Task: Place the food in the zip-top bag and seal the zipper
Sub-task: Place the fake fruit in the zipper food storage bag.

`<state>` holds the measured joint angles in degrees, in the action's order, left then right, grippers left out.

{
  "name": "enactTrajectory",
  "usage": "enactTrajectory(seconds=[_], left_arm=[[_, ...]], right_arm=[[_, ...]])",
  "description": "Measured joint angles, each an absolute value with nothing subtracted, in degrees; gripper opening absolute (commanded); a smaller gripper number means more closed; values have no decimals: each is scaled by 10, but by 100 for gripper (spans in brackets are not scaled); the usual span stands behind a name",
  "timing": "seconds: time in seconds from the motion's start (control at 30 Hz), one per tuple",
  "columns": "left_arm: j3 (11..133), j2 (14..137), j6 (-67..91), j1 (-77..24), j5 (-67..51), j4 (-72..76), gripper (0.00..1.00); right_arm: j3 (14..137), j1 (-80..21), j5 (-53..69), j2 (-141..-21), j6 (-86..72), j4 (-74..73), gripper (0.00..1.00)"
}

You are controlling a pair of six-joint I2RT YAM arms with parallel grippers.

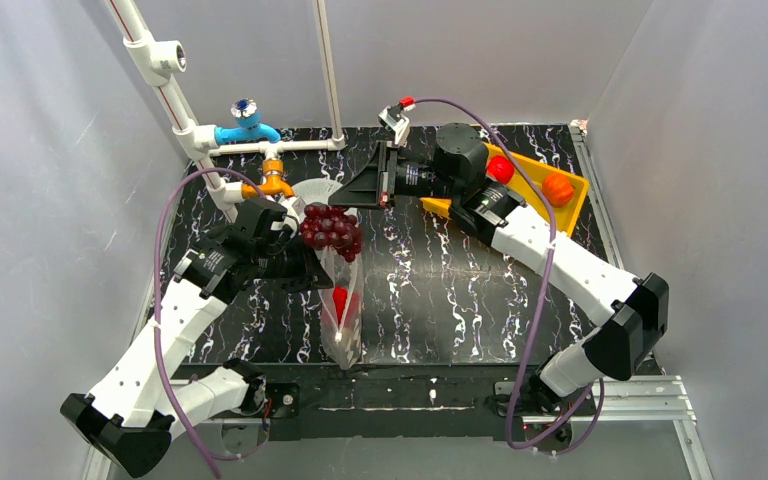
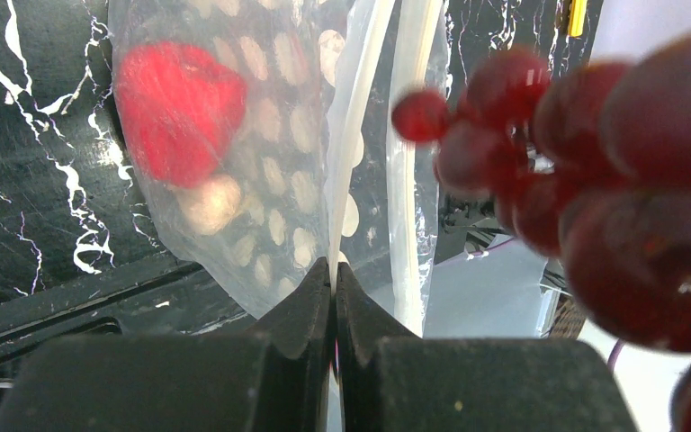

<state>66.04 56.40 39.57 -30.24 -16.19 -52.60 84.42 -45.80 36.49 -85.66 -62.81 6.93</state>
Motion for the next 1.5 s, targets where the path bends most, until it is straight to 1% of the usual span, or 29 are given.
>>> enactTrajectory(seconds=[0.27, 0.6, 0.77, 1.03, 1.3, 1.43, 1.5], left_arm=[[660, 564, 396, -302, -161, -527, 0], [649, 549, 396, -302, -157, -530, 0], [649, 549, 394, -302, -156, -530, 0], [649, 549, 392, -302, -156, -529, 0], [649, 549, 392, -302, -156, -529, 0], [649, 549, 392, -302, -156, -529, 0], [649, 549, 392, -302, -156, -529, 0]], right_arm=[[842, -464, 367, -879, -636, 97, 1], [789, -465, 380, -893, -631, 105, 1], [771, -465, 373, -884, -580, 53, 1], [777, -465, 317, -852, -461, -78, 1], [794, -479, 280, -851, -408, -138, 2], [802, -512, 237, -851, -380, -167, 5], [805, -528, 214, -851, -365, -180, 8]])
